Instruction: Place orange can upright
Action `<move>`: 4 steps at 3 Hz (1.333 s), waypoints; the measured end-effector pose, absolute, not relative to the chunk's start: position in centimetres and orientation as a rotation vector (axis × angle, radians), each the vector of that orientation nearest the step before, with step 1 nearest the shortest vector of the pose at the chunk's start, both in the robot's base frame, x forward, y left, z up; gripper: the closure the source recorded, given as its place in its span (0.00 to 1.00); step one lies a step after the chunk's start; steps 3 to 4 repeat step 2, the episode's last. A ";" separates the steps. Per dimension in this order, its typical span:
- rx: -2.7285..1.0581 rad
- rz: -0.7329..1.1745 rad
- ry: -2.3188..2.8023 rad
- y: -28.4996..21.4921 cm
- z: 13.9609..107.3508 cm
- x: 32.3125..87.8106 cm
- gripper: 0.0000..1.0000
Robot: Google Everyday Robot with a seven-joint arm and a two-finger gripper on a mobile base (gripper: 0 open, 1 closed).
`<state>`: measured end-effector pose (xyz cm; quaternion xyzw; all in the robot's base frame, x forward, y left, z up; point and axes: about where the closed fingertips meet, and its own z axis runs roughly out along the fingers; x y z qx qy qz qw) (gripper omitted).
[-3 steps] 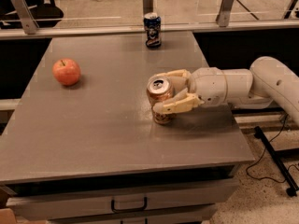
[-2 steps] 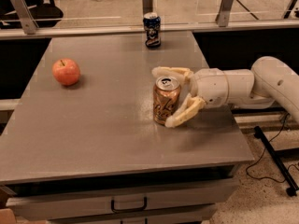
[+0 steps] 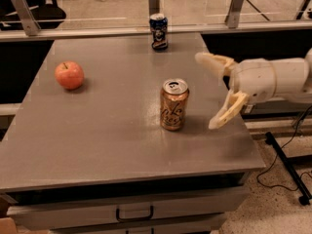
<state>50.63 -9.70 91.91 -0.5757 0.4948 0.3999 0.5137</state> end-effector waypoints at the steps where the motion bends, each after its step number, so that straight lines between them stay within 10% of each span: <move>1: -1.326 0.701 1.368 -17.6 96.9 53.2 0.00; 4: -1.267 0.623 1.414 -21.2 98.9 54.1 0.00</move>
Offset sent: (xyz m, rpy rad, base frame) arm 0.0201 -0.0623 0.0401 -0.1059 -0.0381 -0.1828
